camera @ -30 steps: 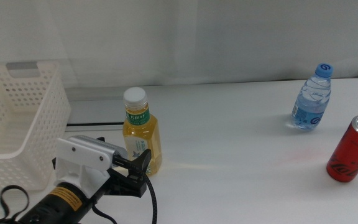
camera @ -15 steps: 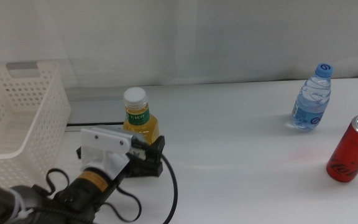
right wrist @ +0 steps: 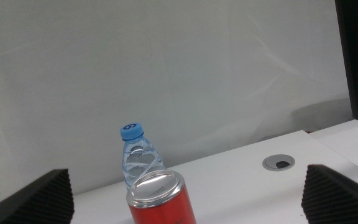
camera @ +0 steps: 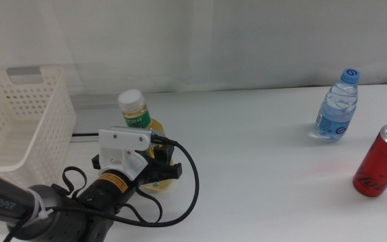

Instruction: Use arms to grab the bottles and put them into the dustbin to the left of the table.

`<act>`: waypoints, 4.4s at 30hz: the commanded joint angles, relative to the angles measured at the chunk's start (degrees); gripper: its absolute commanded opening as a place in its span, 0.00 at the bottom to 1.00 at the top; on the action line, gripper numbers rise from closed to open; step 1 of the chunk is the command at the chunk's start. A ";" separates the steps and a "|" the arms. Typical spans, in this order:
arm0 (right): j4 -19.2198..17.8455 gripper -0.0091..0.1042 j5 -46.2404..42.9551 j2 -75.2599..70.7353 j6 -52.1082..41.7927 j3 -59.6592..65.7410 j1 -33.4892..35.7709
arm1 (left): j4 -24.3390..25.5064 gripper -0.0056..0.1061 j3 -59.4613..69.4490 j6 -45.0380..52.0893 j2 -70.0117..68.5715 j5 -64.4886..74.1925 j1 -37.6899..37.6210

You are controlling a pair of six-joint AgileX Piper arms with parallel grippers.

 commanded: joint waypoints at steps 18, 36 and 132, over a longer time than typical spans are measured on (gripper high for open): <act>-0.07 0.99 -0.04 -0.13 -0.29 2.25 -0.34 | -14.88 0.02 -20.44 30.88 -25.91 39.55 5.01; 0.13 0.99 -0.28 -0.13 -0.29 2.25 -0.34 | -14.51 0.02 -39.00 29.41 -28.91 82.79 43.53; 1.47 0.88 20.74 2.84 -4.79 -15.53 -0.34 | -17.67 0.79 -10.89 37.64 -52.32 81.49 8.79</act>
